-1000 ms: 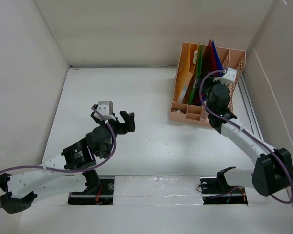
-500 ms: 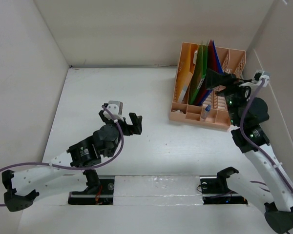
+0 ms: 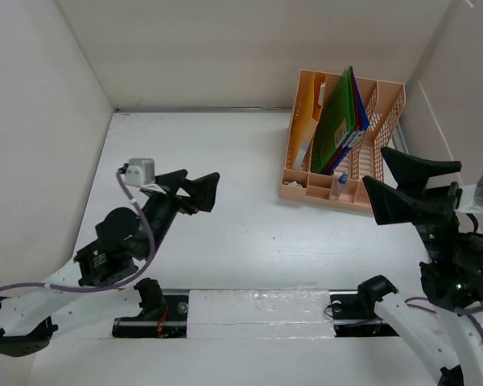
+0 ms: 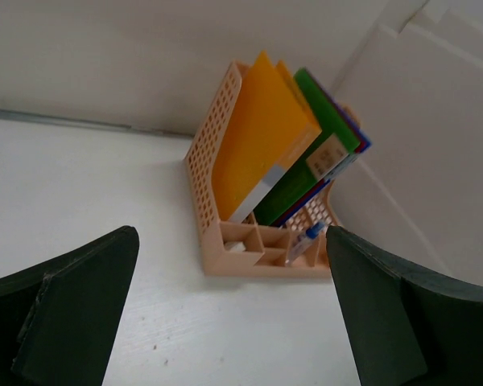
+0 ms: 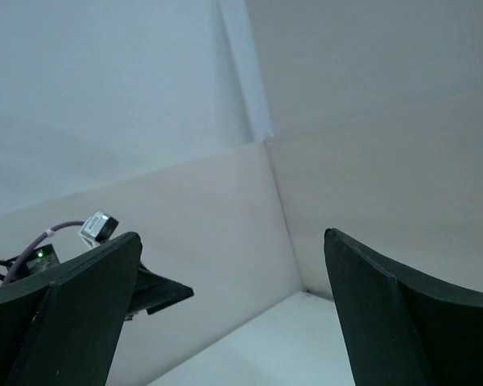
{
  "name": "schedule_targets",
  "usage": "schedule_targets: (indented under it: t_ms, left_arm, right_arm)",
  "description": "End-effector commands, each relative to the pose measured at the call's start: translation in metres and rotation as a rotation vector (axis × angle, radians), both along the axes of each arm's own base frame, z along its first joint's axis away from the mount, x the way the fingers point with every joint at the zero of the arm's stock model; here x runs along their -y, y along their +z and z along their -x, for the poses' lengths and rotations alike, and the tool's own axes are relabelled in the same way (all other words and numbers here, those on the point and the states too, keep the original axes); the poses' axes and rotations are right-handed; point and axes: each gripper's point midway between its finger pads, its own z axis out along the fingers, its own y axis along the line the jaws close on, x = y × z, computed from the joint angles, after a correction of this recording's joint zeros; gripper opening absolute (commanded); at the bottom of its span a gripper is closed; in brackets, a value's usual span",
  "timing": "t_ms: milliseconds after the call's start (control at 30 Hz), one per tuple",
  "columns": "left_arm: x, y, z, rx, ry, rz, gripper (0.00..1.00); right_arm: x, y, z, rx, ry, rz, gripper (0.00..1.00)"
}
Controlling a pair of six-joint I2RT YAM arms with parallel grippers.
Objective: Organize the desk
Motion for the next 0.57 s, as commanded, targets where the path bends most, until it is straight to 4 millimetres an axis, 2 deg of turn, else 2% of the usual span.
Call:
schedule_targets:
  t_ms: [0, 67, 133, 400, 533]
  left_arm:
    - [-0.028, 0.062, 0.012, 0.141, 0.002, 0.148, 0.99]
    - [-0.035, 0.071, 0.015, 0.168, 0.003, 0.171, 0.99]
    - [-0.039, 0.077, 0.017, 0.182, 0.007, 0.170, 0.99]
    - [-0.040, 0.076, 0.017, 0.193, 0.009, 0.167, 0.99]
    - [-0.042, 0.077, 0.017, 0.195, 0.017, 0.173, 0.99]
  right_arm:
    - [0.016, 0.013, 0.026, 0.069, -0.008, -0.071, 1.00]
    - [0.036, 0.015, 0.023, 0.048, -0.077, -0.163, 1.00]
    - [0.047, 0.018, 0.031, 0.068, -0.090, -0.220, 1.00]
    - [0.045, 0.013, 0.019, 0.057, -0.103, -0.234, 1.00]
    - [0.049, 0.017, 0.020, 0.082, -0.111, -0.261, 1.00]
